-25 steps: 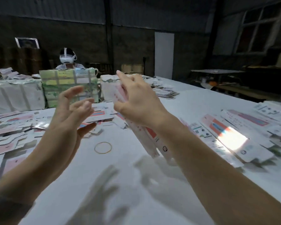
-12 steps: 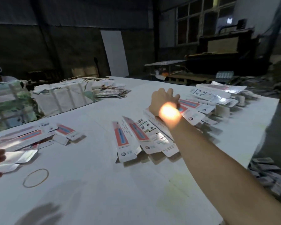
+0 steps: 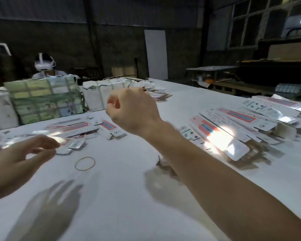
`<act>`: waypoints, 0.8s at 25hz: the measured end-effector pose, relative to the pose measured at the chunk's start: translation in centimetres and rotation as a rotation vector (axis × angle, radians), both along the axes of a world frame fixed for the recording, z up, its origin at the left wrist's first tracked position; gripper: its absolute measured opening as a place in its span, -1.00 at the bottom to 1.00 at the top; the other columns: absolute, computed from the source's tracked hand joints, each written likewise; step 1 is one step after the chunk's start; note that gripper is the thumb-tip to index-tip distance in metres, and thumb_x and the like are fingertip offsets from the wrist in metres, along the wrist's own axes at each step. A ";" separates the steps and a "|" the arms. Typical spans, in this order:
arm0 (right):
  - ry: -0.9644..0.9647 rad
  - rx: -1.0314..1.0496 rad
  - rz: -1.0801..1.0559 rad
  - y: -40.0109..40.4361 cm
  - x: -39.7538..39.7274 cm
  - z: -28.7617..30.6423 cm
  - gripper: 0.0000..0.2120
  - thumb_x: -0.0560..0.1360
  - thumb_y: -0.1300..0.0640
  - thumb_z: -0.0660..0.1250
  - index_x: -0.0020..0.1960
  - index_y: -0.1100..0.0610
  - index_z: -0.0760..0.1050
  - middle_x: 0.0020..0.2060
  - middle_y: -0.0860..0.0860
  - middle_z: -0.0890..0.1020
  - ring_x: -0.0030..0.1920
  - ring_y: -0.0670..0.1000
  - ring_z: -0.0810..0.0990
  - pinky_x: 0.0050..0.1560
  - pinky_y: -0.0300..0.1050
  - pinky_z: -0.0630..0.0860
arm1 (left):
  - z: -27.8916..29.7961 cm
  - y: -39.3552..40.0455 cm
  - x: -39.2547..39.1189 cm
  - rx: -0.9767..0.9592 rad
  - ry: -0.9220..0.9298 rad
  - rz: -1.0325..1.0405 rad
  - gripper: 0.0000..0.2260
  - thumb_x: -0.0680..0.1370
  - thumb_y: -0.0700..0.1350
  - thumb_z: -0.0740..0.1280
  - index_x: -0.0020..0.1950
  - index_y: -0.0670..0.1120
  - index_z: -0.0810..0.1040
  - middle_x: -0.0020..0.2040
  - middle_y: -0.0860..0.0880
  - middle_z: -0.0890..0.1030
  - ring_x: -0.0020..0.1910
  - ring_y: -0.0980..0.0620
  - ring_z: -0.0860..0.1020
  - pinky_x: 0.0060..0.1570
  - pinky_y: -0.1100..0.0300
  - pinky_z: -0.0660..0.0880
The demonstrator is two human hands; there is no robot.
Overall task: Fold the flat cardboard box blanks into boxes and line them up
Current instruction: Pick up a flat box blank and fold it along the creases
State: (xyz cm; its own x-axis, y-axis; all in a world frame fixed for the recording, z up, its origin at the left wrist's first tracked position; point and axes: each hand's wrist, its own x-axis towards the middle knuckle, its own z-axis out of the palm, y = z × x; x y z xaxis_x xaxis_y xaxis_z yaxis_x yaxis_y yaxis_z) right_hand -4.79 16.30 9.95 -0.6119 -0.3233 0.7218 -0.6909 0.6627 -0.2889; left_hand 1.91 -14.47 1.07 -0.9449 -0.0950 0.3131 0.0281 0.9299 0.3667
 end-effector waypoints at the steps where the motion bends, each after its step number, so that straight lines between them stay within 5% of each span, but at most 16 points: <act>1: -0.051 -0.023 0.101 -2.5 1.6 0.1 -0.88 0.47 0.04 0.31 -0.14 0.00 0.63 -0.24 -0.05 0.66 -0.17 0.04 0.58 -0.19 -0.11 0.51 | 0.5 0.0 1.0 -0.016 -0.018 0.014 -0.80 0.54 0.21 0.39 0.16 0.29 0.54 0.17 0.24 0.60 0.13 0.16 0.56 0.06 0.06 0.45; 4: -0.187 -0.093 0.342 -8.1 5.6 -0.1 -0.89 0.45 0.04 0.34 -0.25 -0.03 0.56 -0.29 -0.08 0.64 -0.17 0.04 0.59 -0.14 -0.05 0.55 | 1.3 -0.8 2.4 -0.234 -0.365 0.281 -0.66 0.55 0.20 0.34 0.30 0.23 0.41 0.34 -0.03 0.53 0.23 -0.06 0.52 0.11 0.10 0.41; 9: -0.305 -0.097 0.506 -13.2 8.2 -2.6 -0.86 0.46 0.09 0.35 -0.27 -0.04 0.58 -0.39 -0.11 0.60 -0.21 0.02 0.59 -0.10 -0.02 0.55 | 0.6 -4.1 4.9 -0.190 -0.499 0.552 -0.31 0.39 0.17 0.22 0.54 0.27 0.20 0.50 -0.07 0.42 0.42 -0.19 0.42 0.33 -0.04 0.45; 11: -0.314 -0.067 0.515 -13.5 8.2 -3.7 -0.84 0.45 0.12 0.35 -0.29 -0.04 0.56 -0.41 -0.10 0.61 -0.22 0.02 0.59 -0.11 -0.01 0.55 | 0.0 -4.2 5.1 -0.219 -0.554 0.561 -0.39 0.46 0.10 0.24 0.54 0.19 0.25 0.53 -0.12 0.37 0.44 -0.22 0.39 0.32 -0.06 0.43; 15: -0.306 -0.085 0.507 -13.3 7.6 -4.5 -0.85 0.44 0.15 0.36 -0.29 -0.03 0.59 -0.44 -0.10 0.62 -0.28 0.01 0.61 -0.12 -0.01 0.56 | 0.0 -3.3 4.9 -0.349 -0.455 0.566 -0.59 0.53 -0.07 0.33 0.38 -0.02 0.43 0.31 -0.18 0.55 0.26 -0.24 0.53 -0.02 0.05 0.44; 20: -0.298 -0.093 0.509 -13.2 7.3 -4.9 -0.86 0.44 0.14 0.35 -0.27 -0.03 0.59 -0.47 -0.12 0.61 -0.30 0.00 0.61 -0.14 -0.02 0.57 | -0.1 -1.6 5.3 -0.473 -0.371 0.648 -0.71 0.59 -0.18 0.24 0.31 -0.10 0.51 0.25 -0.15 0.56 0.24 -0.21 0.54 0.00 0.06 0.40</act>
